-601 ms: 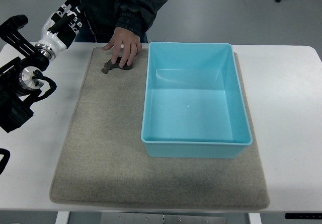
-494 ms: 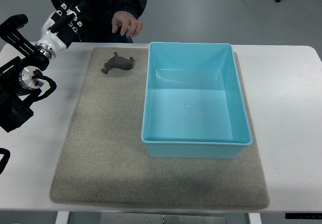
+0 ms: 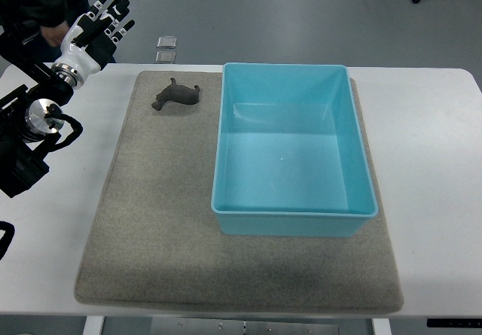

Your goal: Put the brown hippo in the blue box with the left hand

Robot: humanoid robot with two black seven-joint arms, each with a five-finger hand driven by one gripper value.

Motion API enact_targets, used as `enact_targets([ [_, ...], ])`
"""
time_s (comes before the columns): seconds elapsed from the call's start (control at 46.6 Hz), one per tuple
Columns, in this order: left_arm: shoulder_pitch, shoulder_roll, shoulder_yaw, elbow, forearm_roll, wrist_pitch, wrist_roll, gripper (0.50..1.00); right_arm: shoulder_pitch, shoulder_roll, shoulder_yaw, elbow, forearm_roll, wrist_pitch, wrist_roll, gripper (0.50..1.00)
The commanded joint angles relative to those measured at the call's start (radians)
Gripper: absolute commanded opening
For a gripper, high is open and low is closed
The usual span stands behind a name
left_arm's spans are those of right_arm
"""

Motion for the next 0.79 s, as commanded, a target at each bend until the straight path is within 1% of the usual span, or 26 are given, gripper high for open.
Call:
enact_targets([
  [0.0,-0.006,0.003,0.009,0.000,0.005,-0.001,0.000,0.996,0.000,0.000,0.000,0.000,0.000,0.000,0.000,0.936],
  [0.343,0.002,0.007,0.005,0.012,-0.006,-0.004,-0.006,0.994,0.000,0.000,0.000,0.000,0.000,0.000,0.000,0.936],
  [0.451,0.009,-0.003,-0.003,0.046,-0.012,-0.004,-0.006,0.996,0.000,0.000,0.000,0.000,0.000,0.000,0.000,0.936],
  [0.773,-0.005,-0.005,-0.008,0.041,-0.009,-0.014,-0.006,0.996,0.000,0.000,0.000,0.000,0.000,0.000,0.000,0.936],
])
